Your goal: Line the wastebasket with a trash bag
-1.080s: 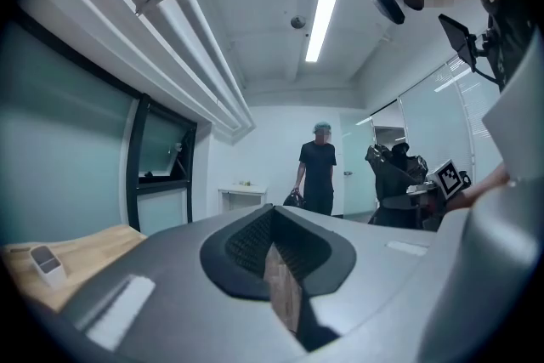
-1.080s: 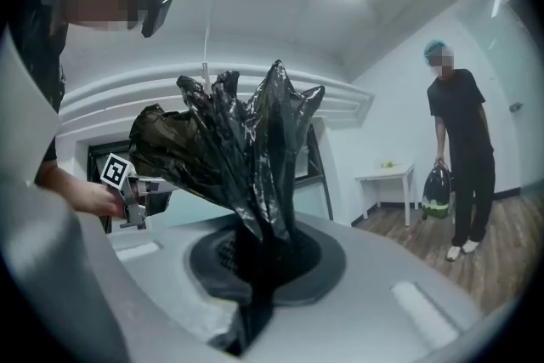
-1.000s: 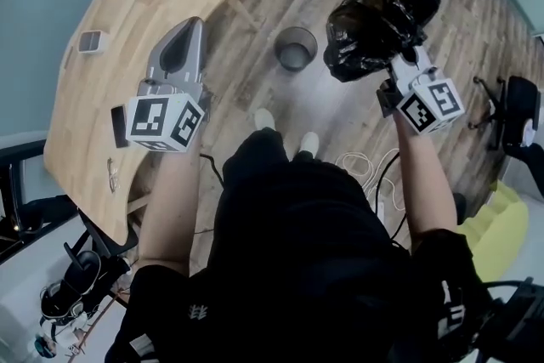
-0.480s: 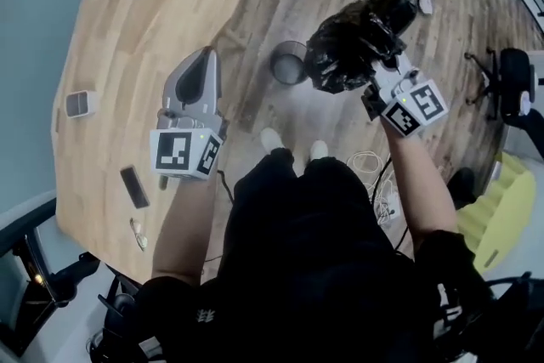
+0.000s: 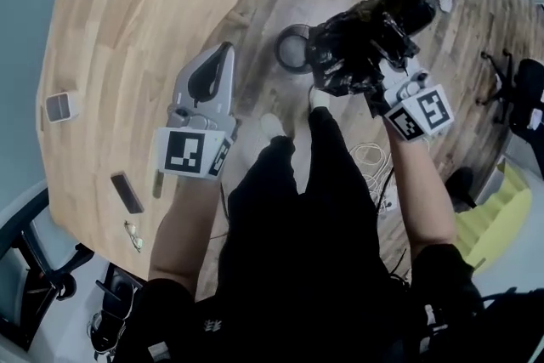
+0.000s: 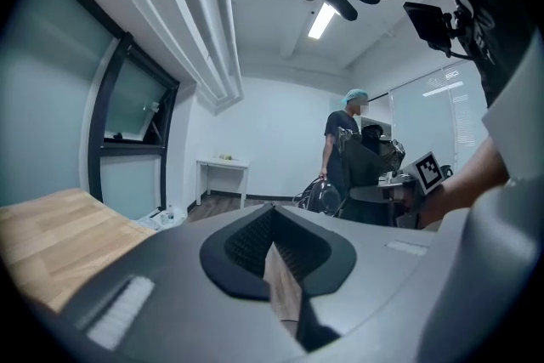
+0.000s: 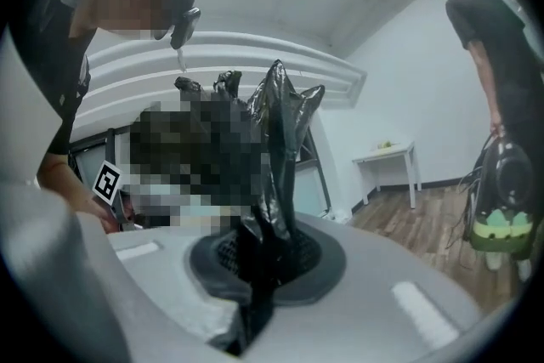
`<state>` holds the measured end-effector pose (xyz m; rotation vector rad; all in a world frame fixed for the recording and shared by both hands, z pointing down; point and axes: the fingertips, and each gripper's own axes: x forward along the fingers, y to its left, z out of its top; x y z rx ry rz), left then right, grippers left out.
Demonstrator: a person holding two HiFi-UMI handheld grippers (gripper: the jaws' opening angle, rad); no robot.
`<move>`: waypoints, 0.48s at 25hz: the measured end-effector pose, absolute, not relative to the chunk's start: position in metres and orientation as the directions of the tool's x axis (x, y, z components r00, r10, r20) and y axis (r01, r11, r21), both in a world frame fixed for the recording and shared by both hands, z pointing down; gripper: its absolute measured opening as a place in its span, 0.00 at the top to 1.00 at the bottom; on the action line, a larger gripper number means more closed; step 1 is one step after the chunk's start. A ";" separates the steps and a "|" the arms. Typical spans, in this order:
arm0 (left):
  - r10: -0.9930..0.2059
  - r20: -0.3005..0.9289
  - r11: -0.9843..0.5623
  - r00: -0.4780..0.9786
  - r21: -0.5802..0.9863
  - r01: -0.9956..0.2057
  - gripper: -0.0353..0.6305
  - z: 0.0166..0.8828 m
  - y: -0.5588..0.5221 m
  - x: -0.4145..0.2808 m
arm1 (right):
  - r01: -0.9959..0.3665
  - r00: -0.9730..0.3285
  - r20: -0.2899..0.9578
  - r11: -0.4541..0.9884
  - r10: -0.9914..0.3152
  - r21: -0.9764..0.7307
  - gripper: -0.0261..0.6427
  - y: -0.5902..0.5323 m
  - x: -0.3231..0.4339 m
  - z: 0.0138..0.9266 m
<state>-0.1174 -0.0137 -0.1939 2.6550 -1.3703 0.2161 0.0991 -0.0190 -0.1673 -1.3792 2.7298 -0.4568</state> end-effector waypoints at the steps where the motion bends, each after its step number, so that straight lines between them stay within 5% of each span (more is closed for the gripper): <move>1: -0.801 0.203 -0.565 0.563 0.057 -0.823 0.94 -0.181 -0.019 -0.118 | -0.773 -0.608 0.090 0.562 -0.789 -0.294 0.96 -0.028 0.099 -0.154; 12: -0.824 0.177 -0.546 0.538 0.001 -0.838 0.94 -0.036 -0.044 -0.084 | -0.705 -0.690 0.076 0.644 -0.720 -0.296 0.96 -0.076 0.106 -0.008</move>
